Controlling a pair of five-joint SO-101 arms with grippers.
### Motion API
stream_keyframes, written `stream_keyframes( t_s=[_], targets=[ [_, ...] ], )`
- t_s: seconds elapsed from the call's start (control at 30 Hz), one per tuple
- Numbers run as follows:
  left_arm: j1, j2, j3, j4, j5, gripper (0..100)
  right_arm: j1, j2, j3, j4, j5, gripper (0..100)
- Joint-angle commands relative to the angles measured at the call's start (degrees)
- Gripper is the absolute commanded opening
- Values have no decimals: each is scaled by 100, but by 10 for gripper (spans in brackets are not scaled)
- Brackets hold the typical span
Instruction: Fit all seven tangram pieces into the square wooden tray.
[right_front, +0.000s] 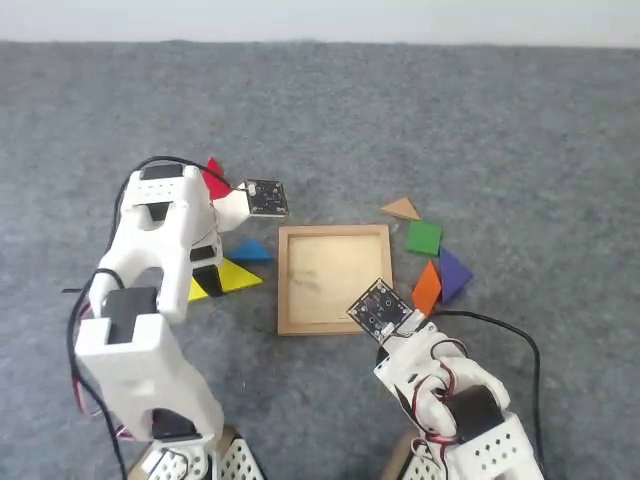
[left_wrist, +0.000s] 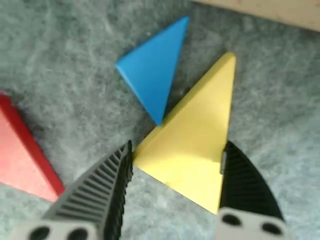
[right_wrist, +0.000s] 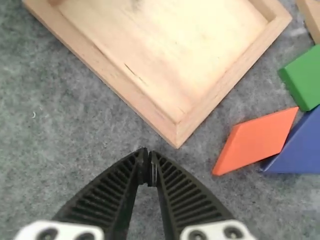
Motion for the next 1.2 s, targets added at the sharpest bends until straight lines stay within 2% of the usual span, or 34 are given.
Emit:
stream_keyframes(
  t_s=[0.0, 0.13, 0.4, 0.5, 0.57, 0.63, 0.73, 0.93, 1.17],
  targets=[
    [-53, 35, -4, -53, 44, 149, 57, -84, 88, -110, 44, 9],
    [-53, -220, 295, -132, 44, 145, 57, -84, 88, -119, 44, 9],
    [-18, -1714, 2290, -1802, 9, 147, 57, -84, 88, -119, 44, 9],
    [-35, -1987, 2563, -2057, 35, 160, 57, -84, 88, -119, 44, 9],
    [-53, -1890, 2457, -2040, 44, 208, 57, -84, 88, -119, 44, 9],
    [-123, -1688, 2202, -1908, 88, 287, 57, -84, 88, -119, 44, 9],
    [-149, -1240, 1490, -1196, 123, 374, 57, -84, 88, -119, 44, 9],
    [-149, -18, -145, 123, 123, 374, 57, -84, 88, -119, 44, 9],
    [-18, 229, -462, 360, 123, 368, 57, -84, 88, -119, 44, 9]
  ],
)
